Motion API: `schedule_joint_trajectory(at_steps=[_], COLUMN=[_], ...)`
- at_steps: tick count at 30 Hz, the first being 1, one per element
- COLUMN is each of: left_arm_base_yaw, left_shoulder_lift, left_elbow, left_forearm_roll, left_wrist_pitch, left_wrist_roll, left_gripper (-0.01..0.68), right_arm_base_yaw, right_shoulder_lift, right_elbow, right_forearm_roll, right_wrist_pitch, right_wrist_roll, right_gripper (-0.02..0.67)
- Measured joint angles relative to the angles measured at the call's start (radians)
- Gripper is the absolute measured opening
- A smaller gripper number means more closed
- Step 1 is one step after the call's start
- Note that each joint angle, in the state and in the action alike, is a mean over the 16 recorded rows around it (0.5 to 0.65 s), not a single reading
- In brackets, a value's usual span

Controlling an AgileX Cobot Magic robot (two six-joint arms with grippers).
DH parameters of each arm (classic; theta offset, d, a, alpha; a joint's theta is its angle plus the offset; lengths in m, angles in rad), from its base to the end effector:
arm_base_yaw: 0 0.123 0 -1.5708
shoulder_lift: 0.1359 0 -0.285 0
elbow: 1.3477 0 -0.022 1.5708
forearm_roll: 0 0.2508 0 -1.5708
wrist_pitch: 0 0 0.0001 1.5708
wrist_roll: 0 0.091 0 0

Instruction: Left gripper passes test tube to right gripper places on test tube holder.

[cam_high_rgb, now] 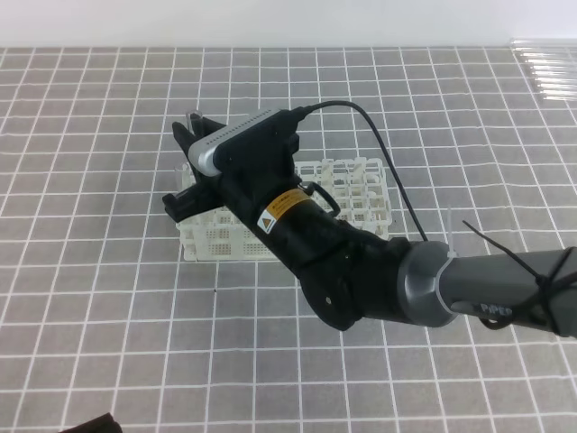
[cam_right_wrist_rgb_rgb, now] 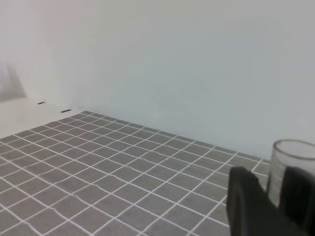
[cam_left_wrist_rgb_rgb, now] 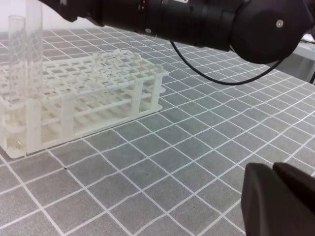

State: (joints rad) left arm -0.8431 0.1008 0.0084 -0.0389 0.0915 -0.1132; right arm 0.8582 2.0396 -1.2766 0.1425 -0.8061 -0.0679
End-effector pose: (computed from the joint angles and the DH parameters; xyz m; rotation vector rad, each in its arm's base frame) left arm 0.0427 -0.0484 0.1959 0.5922 1.6368 -0.7442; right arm 0.3086 0.3430 0.2289 -0.5147 1.3869 0.6517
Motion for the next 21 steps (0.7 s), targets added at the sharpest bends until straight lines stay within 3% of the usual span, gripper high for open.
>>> schedule_joint_trajectory(at_steps=[21], left_arm_base_yaw=[0.0], left_shoulder_lift=[0.0], left_elbow=[-0.001], left_forearm_roll=[0.0], left_wrist_pitch=[0.0], left_wrist_roll=[0.0], left_gripper=[-0.001], right_arm_base_yaw=[0.0], right_shoulder_lift=[0.0], right_elbow=[0.0], right_forearm_roll=[0.0], right_wrist_pitch=[0.002], right_wrist_roll=[0.004], right_gripper=[0.094])
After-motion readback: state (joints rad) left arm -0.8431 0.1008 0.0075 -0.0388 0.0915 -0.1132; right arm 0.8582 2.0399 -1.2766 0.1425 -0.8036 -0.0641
